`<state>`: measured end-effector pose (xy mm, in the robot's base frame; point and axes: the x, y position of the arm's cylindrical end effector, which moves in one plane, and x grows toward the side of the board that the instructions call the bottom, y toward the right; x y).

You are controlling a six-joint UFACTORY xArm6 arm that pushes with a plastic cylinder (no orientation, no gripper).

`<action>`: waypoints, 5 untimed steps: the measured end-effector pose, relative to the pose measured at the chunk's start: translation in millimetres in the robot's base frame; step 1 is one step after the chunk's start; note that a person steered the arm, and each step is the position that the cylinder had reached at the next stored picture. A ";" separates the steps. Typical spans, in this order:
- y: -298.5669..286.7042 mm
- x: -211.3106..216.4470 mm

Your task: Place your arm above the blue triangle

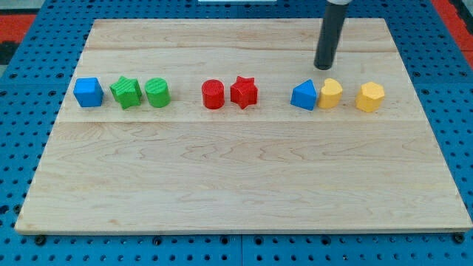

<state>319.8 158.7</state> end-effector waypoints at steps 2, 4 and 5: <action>21.4 -7.8; -16.4 -8.1; -16.4 -6.2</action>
<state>313.6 142.2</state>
